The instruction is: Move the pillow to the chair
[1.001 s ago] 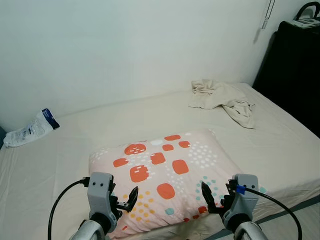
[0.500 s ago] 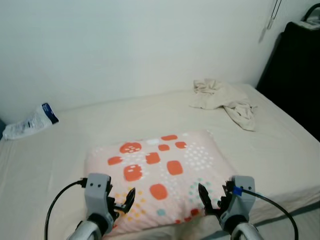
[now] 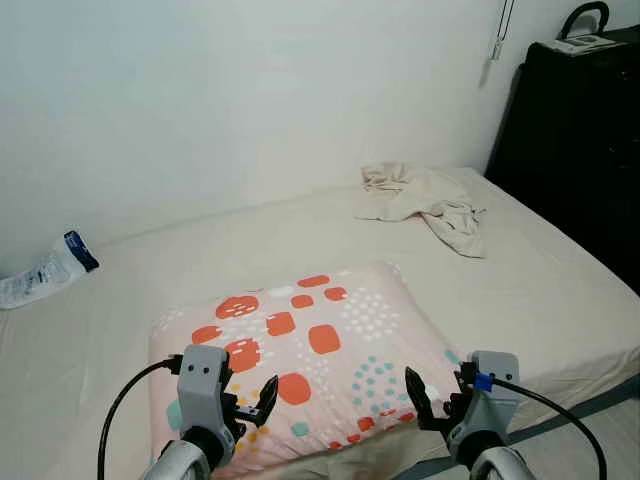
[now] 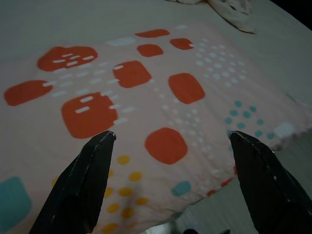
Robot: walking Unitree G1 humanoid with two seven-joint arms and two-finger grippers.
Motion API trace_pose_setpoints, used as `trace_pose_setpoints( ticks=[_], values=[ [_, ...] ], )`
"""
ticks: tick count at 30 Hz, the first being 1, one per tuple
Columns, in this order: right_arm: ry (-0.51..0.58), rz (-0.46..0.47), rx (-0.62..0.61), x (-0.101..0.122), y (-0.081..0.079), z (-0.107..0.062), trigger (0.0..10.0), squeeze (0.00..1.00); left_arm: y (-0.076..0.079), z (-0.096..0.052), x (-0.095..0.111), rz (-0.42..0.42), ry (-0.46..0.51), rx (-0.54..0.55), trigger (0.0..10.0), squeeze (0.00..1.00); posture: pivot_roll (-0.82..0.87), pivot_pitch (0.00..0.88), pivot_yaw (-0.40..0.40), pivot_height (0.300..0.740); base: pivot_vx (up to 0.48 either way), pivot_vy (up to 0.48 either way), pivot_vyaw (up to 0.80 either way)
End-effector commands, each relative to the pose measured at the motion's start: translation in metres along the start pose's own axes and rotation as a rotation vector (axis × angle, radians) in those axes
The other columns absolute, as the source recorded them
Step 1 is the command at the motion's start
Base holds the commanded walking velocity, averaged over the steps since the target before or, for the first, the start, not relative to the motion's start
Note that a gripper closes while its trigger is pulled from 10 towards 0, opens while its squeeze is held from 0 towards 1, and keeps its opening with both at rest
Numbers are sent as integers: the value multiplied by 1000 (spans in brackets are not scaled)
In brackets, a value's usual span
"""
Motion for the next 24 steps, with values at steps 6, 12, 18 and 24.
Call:
trace_pose_setpoints(
  ticks=[6,12,18,24],
  values=[
    [17,63,-68,6,13,9,10000,0,-20,16,21,38,71,107,10000,0,-119,70,66,740,0,0,0],
    [21,45,-62,9,16,16,10000,0,-37,23,28,45,88,211,10000,0,-129,64,71,740,0,0,0],
    [34,25,-46,14,17,19,10000,0,-39,21,21,38,66,250,10000,0,-130,66,70,740,0,0,0],
    [28,23,-11,12,8,21,10000,0,-34,19,8,44,16,239,10000,0,-123,69,63,740,0,-104,0]
  ],
)
Point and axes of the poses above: a point about 5 cm out from each wrist's last joint towards the gripper, its own z axis pointing out of the wrist towards the gripper, its own x axis along the axis of the wrist's last joint, y = z × x, the point moved 1 cm from there along z, pointing out of the wrist towards the gripper, and after that the axes turned 9 degrees about -z, right-handed, at the moved point
